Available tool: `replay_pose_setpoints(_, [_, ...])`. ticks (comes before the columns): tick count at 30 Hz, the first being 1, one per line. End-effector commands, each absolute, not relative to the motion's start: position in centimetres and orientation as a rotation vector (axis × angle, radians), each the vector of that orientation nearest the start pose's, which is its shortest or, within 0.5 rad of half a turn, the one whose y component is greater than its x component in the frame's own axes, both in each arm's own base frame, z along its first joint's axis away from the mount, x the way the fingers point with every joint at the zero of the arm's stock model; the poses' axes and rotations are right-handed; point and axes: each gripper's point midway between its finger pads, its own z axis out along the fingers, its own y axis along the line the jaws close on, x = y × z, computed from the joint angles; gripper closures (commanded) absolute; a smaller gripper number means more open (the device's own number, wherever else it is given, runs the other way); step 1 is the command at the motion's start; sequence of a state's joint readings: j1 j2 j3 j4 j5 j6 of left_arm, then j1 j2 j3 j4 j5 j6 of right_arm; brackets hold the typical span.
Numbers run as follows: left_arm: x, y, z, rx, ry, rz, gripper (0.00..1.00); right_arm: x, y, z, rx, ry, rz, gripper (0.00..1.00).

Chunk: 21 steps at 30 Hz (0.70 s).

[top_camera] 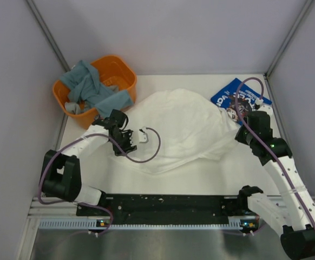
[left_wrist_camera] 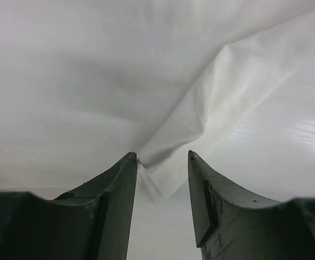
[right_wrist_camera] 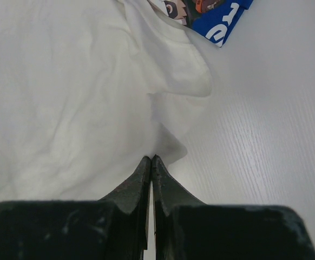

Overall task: Fold and stack the t-shirts
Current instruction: Flatten out the tshirt

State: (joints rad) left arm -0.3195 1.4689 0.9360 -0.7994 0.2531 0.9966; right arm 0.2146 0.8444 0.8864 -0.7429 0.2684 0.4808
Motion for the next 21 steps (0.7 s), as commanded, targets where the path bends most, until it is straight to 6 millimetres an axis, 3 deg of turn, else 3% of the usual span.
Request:
replay_pose_setpoints(1, [23.4, -10.4, 7.6, 1.855, 2.030, -0.320, 0.52, 26.4, 2.3, 21.3, 0.429, 2.124, 0.081, 1.00])
replay_pose_setpoints(11, [23.9, -10.2, 5.6, 1.974, 1.994, -0.329, 0.48, 26.4, 2.2, 21.0, 0.427, 2.125, 0.084, 1.00])
replay_pose_setpoints(14, [25.7, -10.6, 5.5, 1.934, 1.992, -0.287, 0.47, 26.4, 2.2, 20.8, 0.426, 2.129, 0.087, 1.00])
replay_pose_setpoints(19, [28.2, -12.8, 6.5, 1.844, 2.008, -0.372, 0.46, 26.4, 2.2, 20.4, 0.420, 2.136, 0.081, 1.00])
replay_pose_setpoints(21, [27.7, -13.5, 6.3, 1.850, 2.020, -0.461, 0.45, 26.3, 2.1, 20.2, 0.420, 2.141, 0.078, 1.00])
